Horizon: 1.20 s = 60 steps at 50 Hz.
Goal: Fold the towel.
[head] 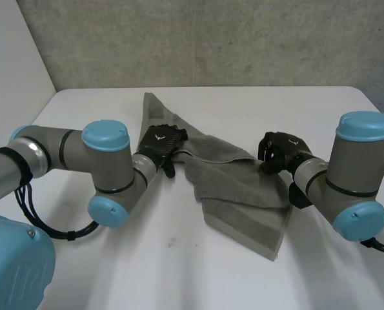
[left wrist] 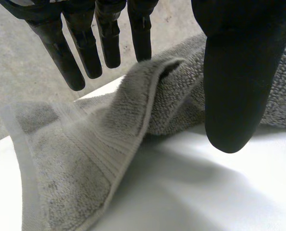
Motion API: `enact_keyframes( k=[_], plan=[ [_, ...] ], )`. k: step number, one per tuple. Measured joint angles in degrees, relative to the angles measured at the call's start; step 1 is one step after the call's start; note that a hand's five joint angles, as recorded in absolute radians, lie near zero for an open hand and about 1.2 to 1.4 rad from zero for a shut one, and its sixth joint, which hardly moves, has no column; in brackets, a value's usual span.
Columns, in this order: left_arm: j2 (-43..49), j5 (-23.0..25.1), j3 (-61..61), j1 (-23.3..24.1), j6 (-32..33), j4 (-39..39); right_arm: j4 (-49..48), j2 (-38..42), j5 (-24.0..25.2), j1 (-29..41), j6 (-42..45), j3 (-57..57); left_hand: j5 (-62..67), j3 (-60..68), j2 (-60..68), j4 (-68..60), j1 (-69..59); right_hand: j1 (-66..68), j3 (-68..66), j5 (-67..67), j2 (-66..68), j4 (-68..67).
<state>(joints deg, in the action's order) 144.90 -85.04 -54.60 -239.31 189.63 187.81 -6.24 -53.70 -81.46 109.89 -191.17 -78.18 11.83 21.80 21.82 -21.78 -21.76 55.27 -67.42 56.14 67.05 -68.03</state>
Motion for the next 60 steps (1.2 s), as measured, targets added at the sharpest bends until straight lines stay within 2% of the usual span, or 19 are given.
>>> enact_keyframes(
  k=[3,7,15,21,22,23,24,33,44,50,51,52,57,60],
  plan=[
    [-0.02,-0.17,-0.03,-0.01,-0.02,0.46,0.04,-0.41,0.48,-0.04,0.08,-0.01,-0.01,-0.01,-0.01,0.00,0.00,-2.69,4.13,-3.41,-4.65,4.49],
    [-0.10,-0.25,-0.11,-0.10,-0.04,0.85,0.08,0.58,0.53,-0.10,0.29,0.56,-0.01,-0.01,-0.01,0.00,0.00,-21.32,28.39,-26.28,-27.92,28.96],
    [-0.29,-0.29,-0.15,-0.64,-0.05,0.99,0.44,4.21,0.21,-0.09,0.38,2.95,-0.11,-0.08,-0.10,0.07,0.09,-23.31,30.85,-29.85,-29.71,31.68],
    [-0.29,-0.29,-0.13,-0.99,-0.04,1.03,0.48,5.66,0.18,-0.03,0.42,4.33,-0.13,-0.08,-0.10,0.07,0.10,-20.70,27.87,-27.52,-26.85,29.55],
    [-0.24,-0.26,-0.07,-1.01,-0.02,1.13,0.51,5.59,0.22,-0.03,0.42,4.48,-0.12,-0.08,-0.10,0.07,0.09,-3.23,8.61,-8.45,-7.42,9.25],
    [-0.24,-0.26,-0.07,-1.01,-0.02,1.13,0.51,5.59,0.22,-0.03,0.42,4.48,-0.12,-0.08,-0.10,0.07,0.09,-3.23,8.61,-8.45,-7.42,9.25],
    [-0.09,-0.23,0.07,-1.01,0.00,1.39,0.56,5.17,0.33,-0.03,0.42,4.55,-0.04,-0.05,-0.05,0.02,0.01,0.18,1.79,-1.85,-0.81,2.19],
    [1.39,-0.24,1.45,-0.99,0.11,3.13,0.73,-4.24,1.90,-0.07,0.26,1.10,0.04,0.03,0.02,-0.01,0.00,0.19,-0.11,-0.32,0.16,-0.05],
    [3.91,-0.34,3.90,-0.92,0.04,3.30,1.06,-16.79,7.12,0.11,0.33,-5.19,0.50,0.47,0.42,-0.54,-0.46,0.19,-0.31,-0.25,0.16,-0.06],
    [4.75,-1.39,4.63,-0.90,-0.03,3.47,2.32,-22.10,8.70,0.24,0.49,-7.36,4.55,4.90,4.85,-4.97,-4.88,0.19,-0.31,-0.21,0.16,-0.06],
    [4.80,-1.77,4.68,-0.90,-0.03,3.57,2.62,-22.72,8.79,0.24,0.53,-7.56,10.91,11.17,11.18,-11.04,-11.38,0.19,-0.31,-0.16,0.16,-0.06],
    [4.81,-2.10,4.69,-0.90,-0.04,3.69,2.77,-23.03,8.83,0.24,0.55,-7.65,10.91,11.17,11.18,-11.04,-11.38,0.19,-0.31,-0.15,0.16,-0.05],
    [4.08,-5.16,3.88,-1.13,0.01,5.17,3.91,-24.37,9.03,0.04,1.15,-7.90,36.95,37.62,37.66,-37.09,-38.06,0.19,-0.31,-0.10,0.16,-0.06],
    [3.23,-6.33,3.12,-1.57,0.03,5.82,4.43,-24.38,9.14,-0.20,1.75,-7.90,41.61,41.65,41.73,-41.77,-41.46,0.19,-0.31,-0.05,0.16,-0.06]
  ],
)
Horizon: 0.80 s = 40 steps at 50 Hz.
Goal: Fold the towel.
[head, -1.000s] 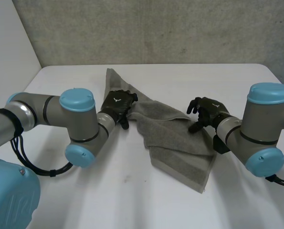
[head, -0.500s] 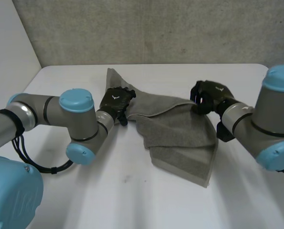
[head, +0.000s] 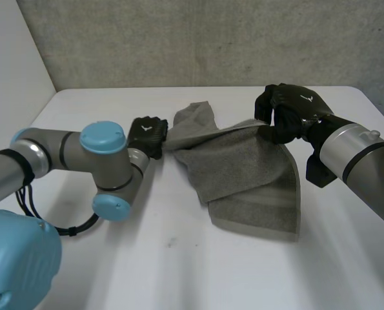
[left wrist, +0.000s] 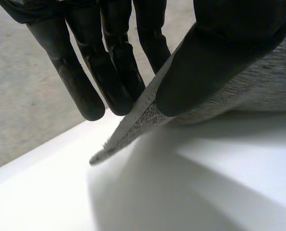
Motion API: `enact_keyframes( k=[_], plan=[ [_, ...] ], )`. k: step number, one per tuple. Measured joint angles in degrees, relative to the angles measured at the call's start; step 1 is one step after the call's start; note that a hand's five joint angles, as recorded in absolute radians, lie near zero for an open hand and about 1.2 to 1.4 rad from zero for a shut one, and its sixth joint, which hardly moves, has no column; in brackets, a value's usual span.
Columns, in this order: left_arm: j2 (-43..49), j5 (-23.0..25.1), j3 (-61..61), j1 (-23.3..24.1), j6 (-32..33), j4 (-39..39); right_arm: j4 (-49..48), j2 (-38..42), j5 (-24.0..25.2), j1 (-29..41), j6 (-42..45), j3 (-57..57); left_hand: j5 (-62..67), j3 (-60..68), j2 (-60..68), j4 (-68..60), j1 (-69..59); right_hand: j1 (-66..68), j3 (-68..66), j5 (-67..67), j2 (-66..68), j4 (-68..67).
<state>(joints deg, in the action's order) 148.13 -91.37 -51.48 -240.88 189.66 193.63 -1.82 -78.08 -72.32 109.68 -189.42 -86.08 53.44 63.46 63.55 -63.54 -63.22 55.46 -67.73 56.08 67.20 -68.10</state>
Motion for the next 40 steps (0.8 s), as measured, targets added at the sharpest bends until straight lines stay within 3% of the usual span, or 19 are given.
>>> enact_keyframes(
  k=[11,18,24,29,36,40],
  plan=[
    [-7.62,-1.73,-6.24,-5.54,0.18,-0.10,4.03,3.06,0.29,-0.12,9.12,1.20,5.52,6.03,6.02,-5.93,-4.91,0.00,0.00,0.01,0.00,0.00],
    [-24.92,-1.37,-21.04,-9.49,2.80,-3.48,10.96,8.56,-0.34,1.29,26.00,3.57,5.81,6.17,6.19,-6.13,-5.22,0.00,0.00,0.17,0.00,-0.01],
    [-40.71,-0.40,-33.80,-13.38,11.39,-4.90,14.28,12.73,-0.82,4.79,32.89,5.44,5.82,6.18,6.19,-6.13,-5.76,0.00,-0.18,0.52,0.00,-0.01],
    [-47.23,0.91,-41.14,-14.79,20.93,-6.47,14.58,14.86,-0.64,7.01,33.38,5.94,6.02,6.18,6.19,-6.14,-5.79,0.00,-0.22,0.79,0.00,-0.01],
    [-47.81,2.07,-47.11,-15.02,31.78,-11.51,14.50,17.06,-0.76,9.26,34.01,7.31,6.07,6.18,6.19,-6.14,-5.99,0.00,-0.22,1.14,0.00,-0.01],
    [-43.78,2.18,-46.19,-14.41,33.95,-13.38,14.53,18.59,-1.67,9.60,36.71,9.28,6.07,6.18,6.19,-6.15,-5.99,0.00,-0.22,1.19,0.00,-0.01]
  ],
)
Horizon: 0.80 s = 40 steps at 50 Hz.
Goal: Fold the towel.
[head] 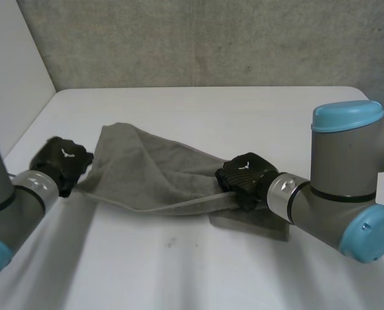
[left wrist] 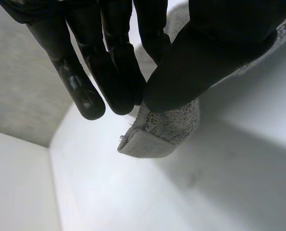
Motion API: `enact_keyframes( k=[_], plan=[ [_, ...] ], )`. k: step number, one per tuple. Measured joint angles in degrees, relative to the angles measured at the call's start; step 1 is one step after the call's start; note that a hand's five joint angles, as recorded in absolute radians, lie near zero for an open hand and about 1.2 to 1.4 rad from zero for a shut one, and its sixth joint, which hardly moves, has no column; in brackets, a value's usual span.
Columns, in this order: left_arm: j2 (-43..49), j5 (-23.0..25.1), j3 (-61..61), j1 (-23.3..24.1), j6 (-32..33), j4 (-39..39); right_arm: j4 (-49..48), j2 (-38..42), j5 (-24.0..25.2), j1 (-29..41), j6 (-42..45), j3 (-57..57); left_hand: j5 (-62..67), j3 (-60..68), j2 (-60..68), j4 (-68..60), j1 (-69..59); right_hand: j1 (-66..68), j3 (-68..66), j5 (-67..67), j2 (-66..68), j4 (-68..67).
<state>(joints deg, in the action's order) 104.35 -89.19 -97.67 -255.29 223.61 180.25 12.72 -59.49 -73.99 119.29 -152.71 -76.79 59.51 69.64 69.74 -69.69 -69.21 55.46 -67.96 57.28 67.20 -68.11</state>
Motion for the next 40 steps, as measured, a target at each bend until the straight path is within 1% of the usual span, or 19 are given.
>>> enact_keyframes(
  k=[6,9,11,12,13,14,15,19,21,23,24,25,26,28,31,36,37,39,40],
  plan=[
    [7.56,-0.16,8.00,1.89,0.09,-0.32,-0.19,2.65,-4.76,0.17,6.82,4.81,0.00,0.00,0.00,0.00,-0.05,0.00,0.00,0.02,0.00,0.00],
    [12.10,-0.26,16.13,3.10,-0.17,0.01,-1.00,4.12,-8.61,0.24,11.39,9.29,0.00,0.00,0.00,0.00,-0.03,0.00,0.00,0.02,0.00,0.00],
    [14.09,-0.26,20.88,3.60,-0.25,0.22,-1.96,4.68,-10.28,0.27,13.26,11.97,0.00,0.01,0.00,-0.01,-0.03,0.00,0.00,0.02,0.00,0.00],
    [14.09,-0.26,20.88,3.60,-0.25,0.22,-1.96,4.68,-10.28,0.27,13.26,11.97,0.00,0.01,0.00,-0.01,-0.03,0.00,0.00,0.02,0.00,0.00],
    [15.96,-0.28,26.65,3.99,-0.33,0.84,-2.93,4.89,-11.11,0.28,14.13,13.68,0.00,0.02,0.00,-0.01,-0.03,0.00,0.00,0.02,0.00,0.00],
    [17.31,-0.28,30.99,4.27,-0.40,1.33,-6.33,5.09,-12.98,0.30,15.94,18.38,0.00,0.02,0.00,-0.02,-0.03,0.00,0.00,0.02,0.00,-0.01],
    [18.48,-0.28,34.54,4.48,-0.45,1.69,-7.72,5.05,-13.52,0.30,16.39,19.88,0.00,0.02,0.00,-0.02,-0.03,0.00,-0.01,0.02,0.00,-0.01],
    [22.70,-0.31,49.25,5.26,-1.02,4.49,-21.14,2.55,-15.41,0.25,17.69,26.90,0.00,0.03,0.00,-0.02,-0.03,0.00,-0.01,0.02,0.00,-0.01],
    [23.52,-0.37,57.08,5.25,-2.74,10.09,-29.38,-0.05,-15.79,0.25,17.79,27.86,0.00,0.03,0.01,-0.03,-0.03,0.00,-0.01,0.02,0.00,-0.01],
    [23.39,-0.45,61.61,5.09,-5.10,15.76,-34.64,-2.46,-15.81,0.28,17.73,26.90,0.00,0.03,0.01,-0.03,-0.03,0.00,-0.01,0.02,0.00,-0.01],
    [23.21,-0.48,62.40,5.03,-5.82,17.25,-36.06,-3.27,-15.78,0.28,17.70,26.27,0.00,0.03,0.01,-0.03,-0.03,0.00,-0.01,0.02,0.00,-0.01],
    [23.21,-0.48,62.40,5.03,-5.82,17.25,-36.06,-3.27,-15.78,0.28,17.70,26.27,0.00,0.03,0.01,-0.03,-0.03,0.00,-0.01,0.02,0.00,-0.01],
    [21.81,-0.54,63.09,4.64,-8.97,22.29,-39.15,-6.05,-15.56,0.30,17.55,22.90,0.13,0.03,0.01,-0.03,-0.03,0.00,-0.01,0.02,0.00,-0.01],
    [20.65,-0.51,60.85,4.31,-10.61,23.83,-39.35,-7.33,-15.42,0.30,17.48,20.27,0.20,0.03,0.01,-0.03,-0.03,0.00,-0.01,0.02,0.00,-0.01],
    [17.87,-0.27,52.02,3.46,-13.03,24.83,-36.83,-9.00,-15.21,0.30,17.38,14.38,0.20,0.03,0.01,-0.03,-0.03,0.00,-0.01,0.02,0.00,-0.01],
    [14.78,0.42,37.80,2.28,-14.34,25.31,-29.45,-9.34,-15.14,0.38,17.08,6.31,0.20,0.04,0.06,-0.03,-0.03,0.00,-0.01,0.02,0.00,-0.01],
    [13.93,0.84,32.77,1.91,-14.50,25.76,-27.20,-9.11,-15.15,0.43,16.88,4.17,0.20,0.03,0.06,-0.03,-0.03,0.00,-0.01,0.02,0.00,-0.01],
    [13.93,0.84,32.77,1.91,-14.50,25.76,-27.20,-9.11,-15.15,0.43,16.88,4.17,0.20,0.03,0.06,-0.03,-0.03,0.00,-0.01,0.02,0.00,-0.01],
    [12.96,1.65,27.00,1.54,-14.55,26.81,-25.59,-8.81,-15.16,0.50,16.53,2.67,0.20,0.04,0.06,-0.03,-0.03,0.00,-0.01,0.02,0.00,-0.01]
  ],
)
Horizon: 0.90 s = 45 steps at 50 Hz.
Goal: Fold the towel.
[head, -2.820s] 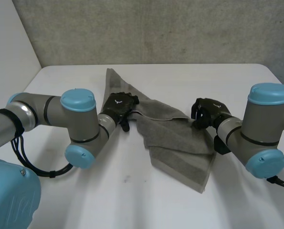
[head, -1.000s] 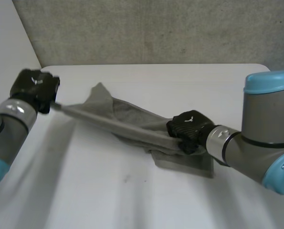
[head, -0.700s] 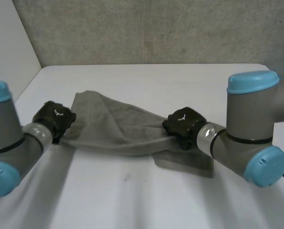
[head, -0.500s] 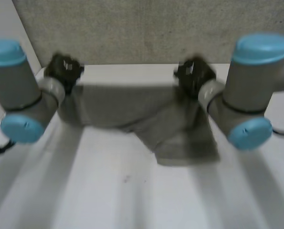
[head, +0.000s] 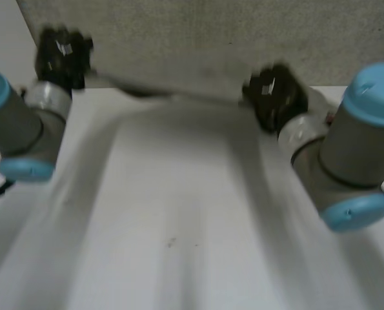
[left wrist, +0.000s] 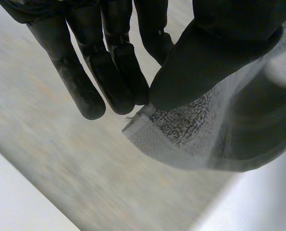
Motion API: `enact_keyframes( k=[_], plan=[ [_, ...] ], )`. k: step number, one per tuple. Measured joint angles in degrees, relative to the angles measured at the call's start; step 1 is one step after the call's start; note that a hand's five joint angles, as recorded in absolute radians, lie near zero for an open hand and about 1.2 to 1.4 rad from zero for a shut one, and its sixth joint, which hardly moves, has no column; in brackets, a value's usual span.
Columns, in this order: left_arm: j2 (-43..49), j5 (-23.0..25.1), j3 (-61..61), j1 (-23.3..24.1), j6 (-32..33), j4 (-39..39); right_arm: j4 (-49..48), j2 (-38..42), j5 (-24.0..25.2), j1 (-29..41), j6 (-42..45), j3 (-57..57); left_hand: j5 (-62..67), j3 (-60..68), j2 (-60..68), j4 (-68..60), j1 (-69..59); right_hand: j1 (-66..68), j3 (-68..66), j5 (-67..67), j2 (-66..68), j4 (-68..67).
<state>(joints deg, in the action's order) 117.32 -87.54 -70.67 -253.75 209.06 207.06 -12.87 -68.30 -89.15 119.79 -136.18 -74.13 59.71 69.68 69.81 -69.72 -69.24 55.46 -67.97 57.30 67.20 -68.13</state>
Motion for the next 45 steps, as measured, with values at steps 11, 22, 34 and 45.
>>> enact_keyframes(
  k=[11,22,34,45],
  plan=[
    [-1.05,7.43,-27.34,-2.38,0.72,11.22,6.37,9.54,0.45,0.76,-11.32,-7.11,0.00,0.00,0.00,0.00,-0.08,-0.04,0.74,-0.38,-0.42,0.85],
    [-3.48,7.48,-32.02,-6.02,0.08,11.96,6.34,6.18,0.18,-2.05,-22.29,-10.72,0.00,0.00,0.00,0.00,-0.08,-28.82,37.95,-36.91,-37.04,37.73],
    [-6.15,7.31,-33.48,-6.64,-1.10,11.57,6.17,-0.98,2.29,-12.60,-30.56,-20.88,0.00,0.00,0.00,0.00,-0.08,-38.40,48.53,-48.80,-47.36,49.32],
    [-6.08,7.46,-33.75,-6.54,-1.59,11.51,2.41,-0.79,5.90,-21.69,-39.90,-28.06,0.00,0.00,0.00,0.00,-0.08,-39.33,49.93,-50.37,-48.43,50.33]
  ],
)
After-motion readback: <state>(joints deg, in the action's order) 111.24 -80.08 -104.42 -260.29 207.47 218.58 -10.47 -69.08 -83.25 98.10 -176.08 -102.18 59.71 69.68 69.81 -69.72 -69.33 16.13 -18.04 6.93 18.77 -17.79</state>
